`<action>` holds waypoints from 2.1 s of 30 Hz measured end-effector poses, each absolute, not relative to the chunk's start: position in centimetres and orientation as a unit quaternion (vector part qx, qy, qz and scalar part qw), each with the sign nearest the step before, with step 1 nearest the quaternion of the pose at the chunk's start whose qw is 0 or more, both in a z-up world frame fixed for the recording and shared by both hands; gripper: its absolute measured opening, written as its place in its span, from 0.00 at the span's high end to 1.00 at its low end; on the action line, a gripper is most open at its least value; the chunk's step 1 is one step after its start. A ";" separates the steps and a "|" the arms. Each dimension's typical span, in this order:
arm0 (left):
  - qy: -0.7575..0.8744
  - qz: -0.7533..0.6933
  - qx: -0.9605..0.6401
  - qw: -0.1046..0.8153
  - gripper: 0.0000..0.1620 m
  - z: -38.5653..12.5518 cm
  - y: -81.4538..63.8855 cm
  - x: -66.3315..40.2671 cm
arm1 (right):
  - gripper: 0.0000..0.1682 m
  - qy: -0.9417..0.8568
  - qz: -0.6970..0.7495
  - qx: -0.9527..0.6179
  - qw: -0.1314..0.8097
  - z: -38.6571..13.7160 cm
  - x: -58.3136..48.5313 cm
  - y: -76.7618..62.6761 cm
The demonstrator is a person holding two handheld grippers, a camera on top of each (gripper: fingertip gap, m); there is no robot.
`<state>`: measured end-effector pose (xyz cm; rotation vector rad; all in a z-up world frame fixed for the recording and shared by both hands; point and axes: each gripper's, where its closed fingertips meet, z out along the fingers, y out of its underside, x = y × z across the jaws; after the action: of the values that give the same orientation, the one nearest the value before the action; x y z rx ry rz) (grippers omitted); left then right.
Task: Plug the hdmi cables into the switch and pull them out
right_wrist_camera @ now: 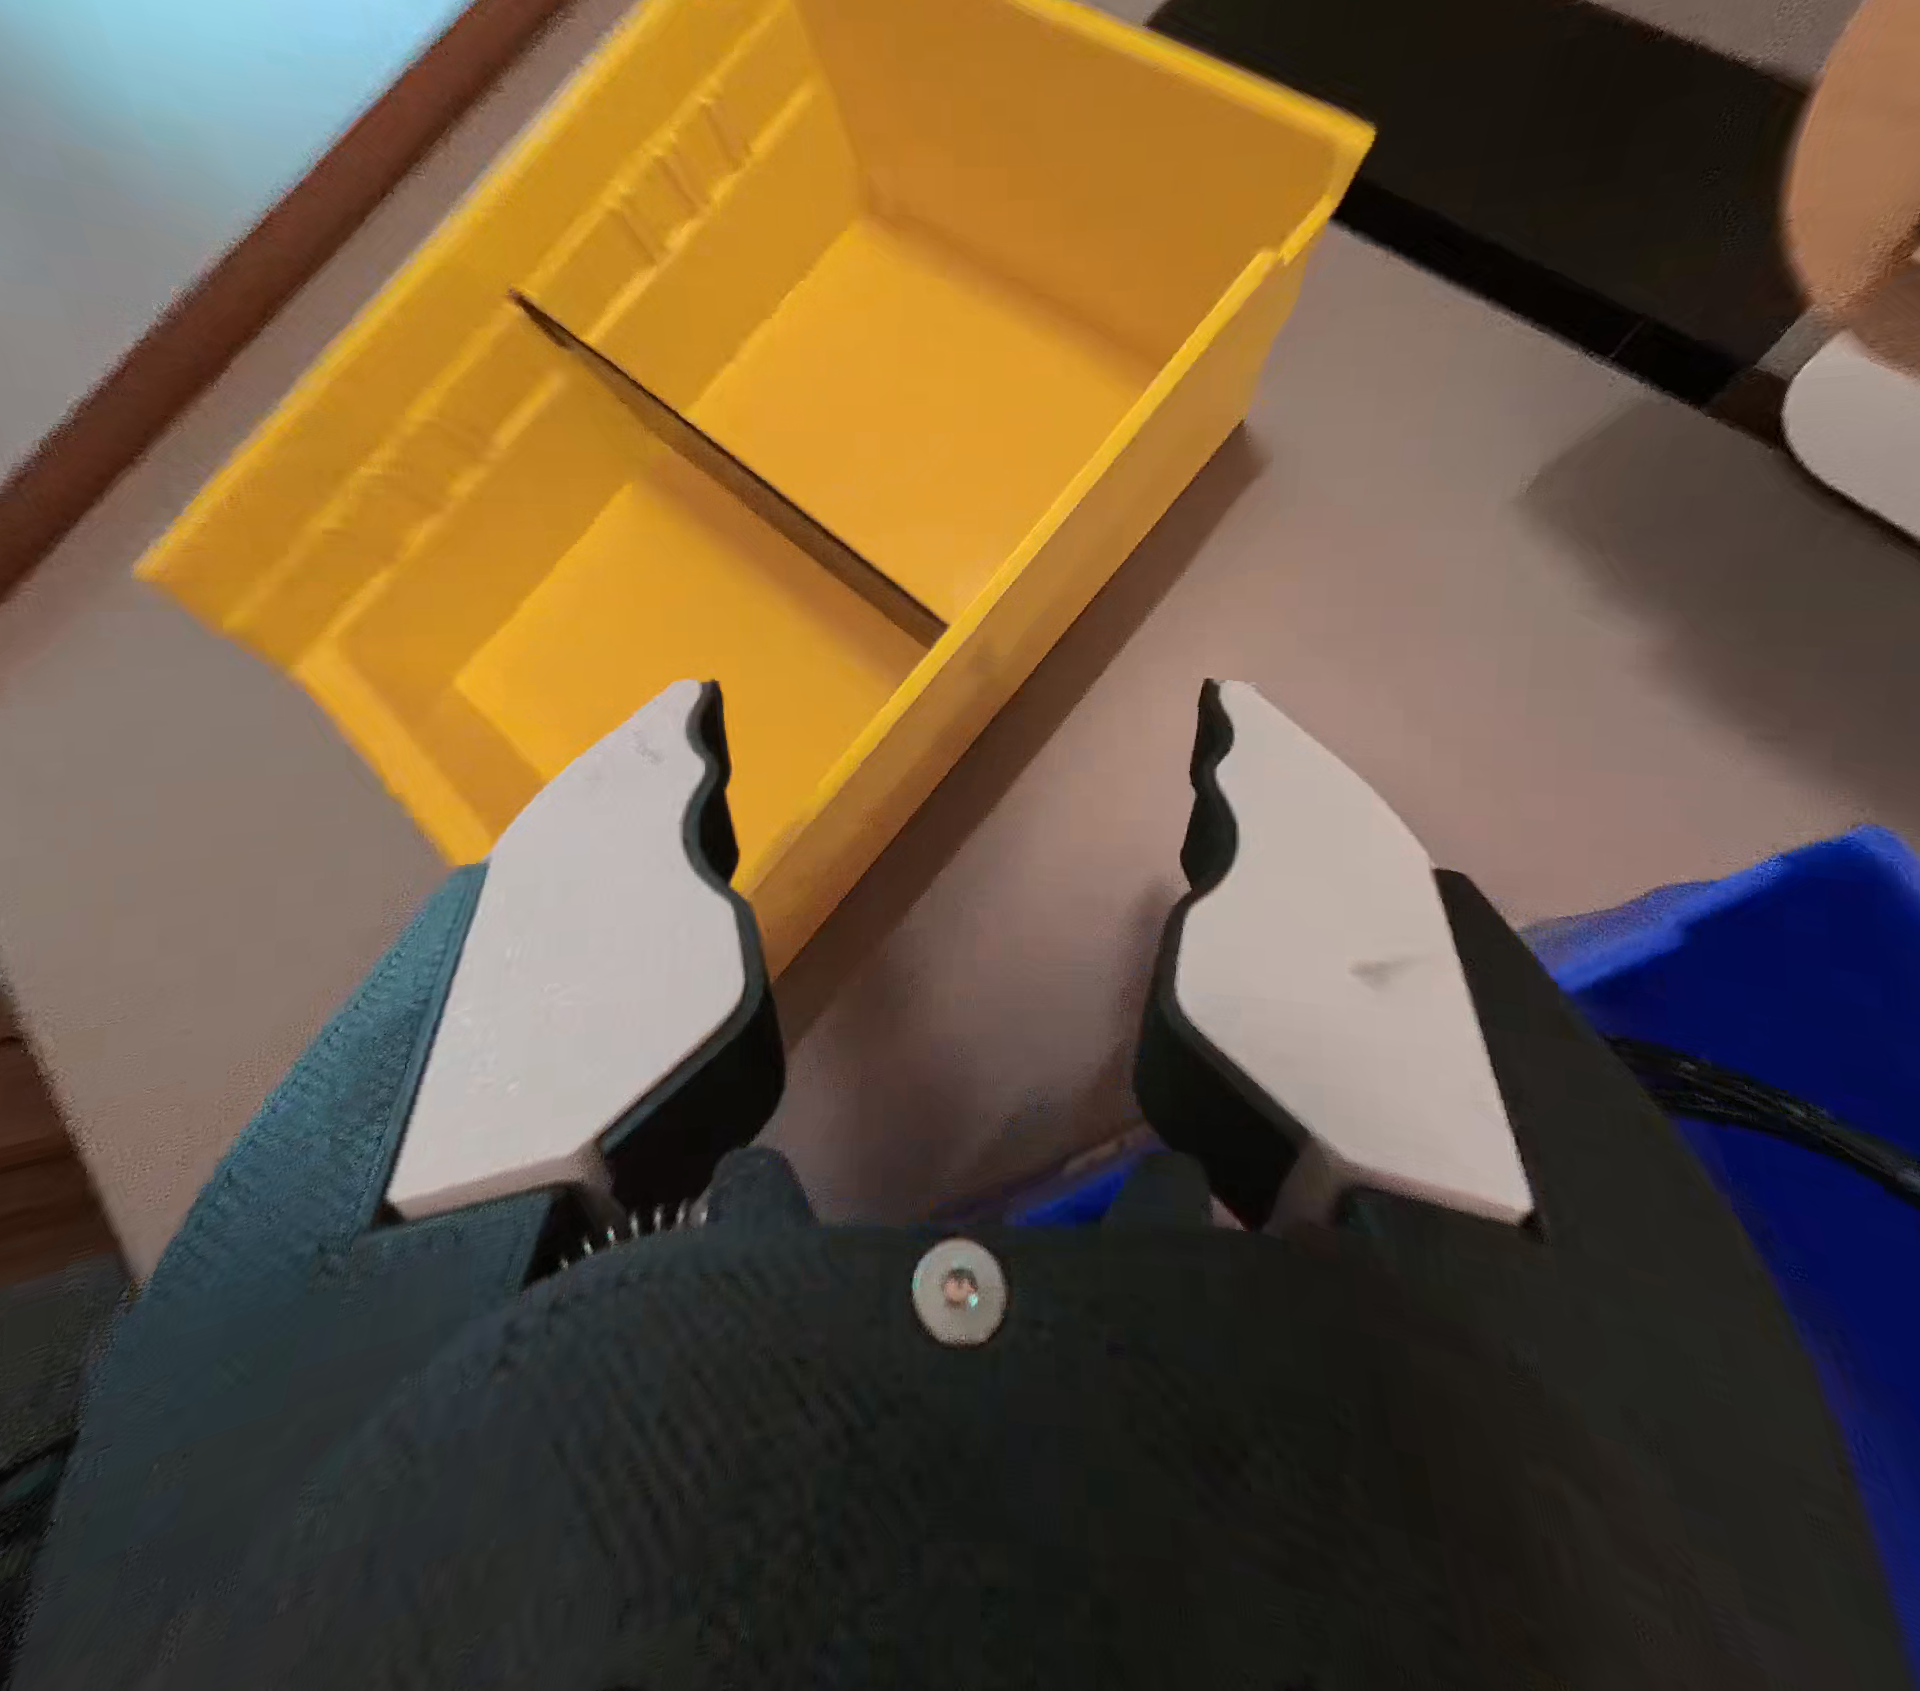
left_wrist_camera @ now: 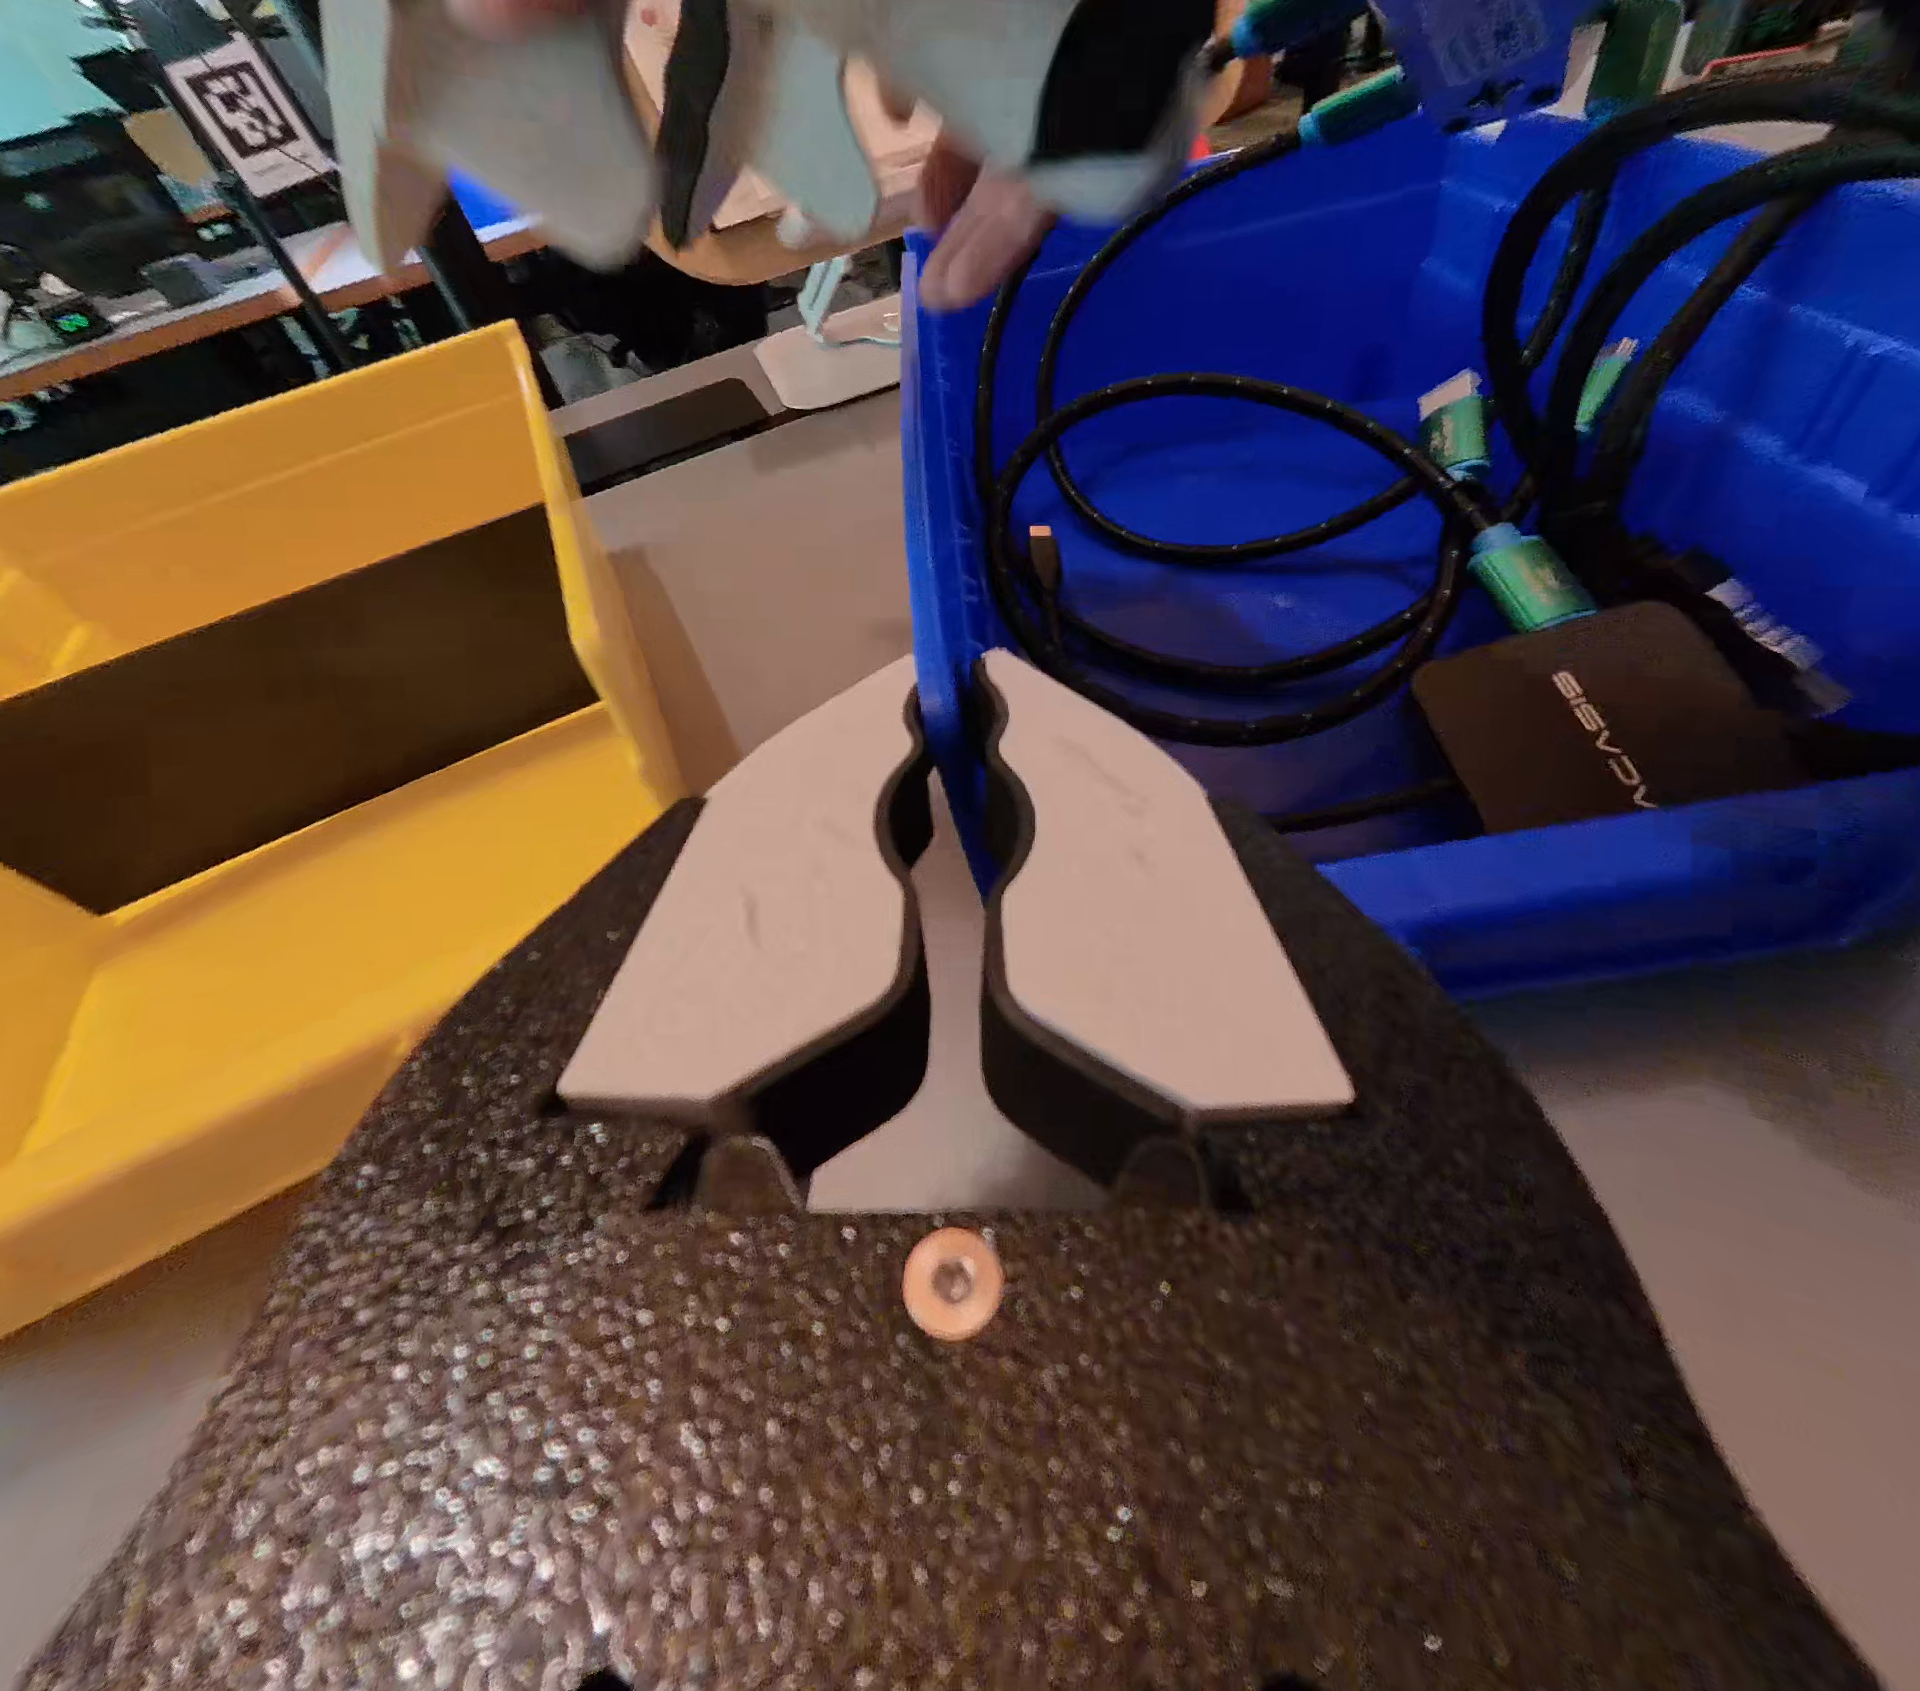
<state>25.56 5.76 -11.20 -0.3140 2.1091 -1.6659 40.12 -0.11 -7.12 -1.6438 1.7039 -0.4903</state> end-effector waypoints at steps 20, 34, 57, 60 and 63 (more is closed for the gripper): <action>0.755 -0.606 -0.141 0.205 0.98 -11.1 7.4 27.7 | 0.68 0.756 -0.072 -0.626 0.178 -13.7 42.9 2.7; 0.757 -0.598 -0.140 0.222 0.98 -11.2 7.5 28.2 | 0.92 0.712 -0.060 -0.668 0.210 -13.4 44.5 6.1; 0.708 -0.581 -0.312 0.254 0.99 -11.2 21.5 40.2 | 0.95 0.814 -0.229 -0.507 0.166 -0.1 8.7 -37.6; 0.687 -0.579 -0.354 0.258 0.99 -11.2 23.8 41.6 | 0.94 0.860 -0.183 -0.453 0.145 -7.1 2.2 -40.4; 0.681 -0.571 -0.367 0.274 0.99 -11.2 24.9 42.4 | 0.94 0.876 -0.158 -0.430 0.150 -11.4 -0.6 -41.6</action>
<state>42.39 24.87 -11.22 -0.9862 1.8319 -1.5366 -0.64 -41.57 -11.39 -1.2356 2.5164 -0.4525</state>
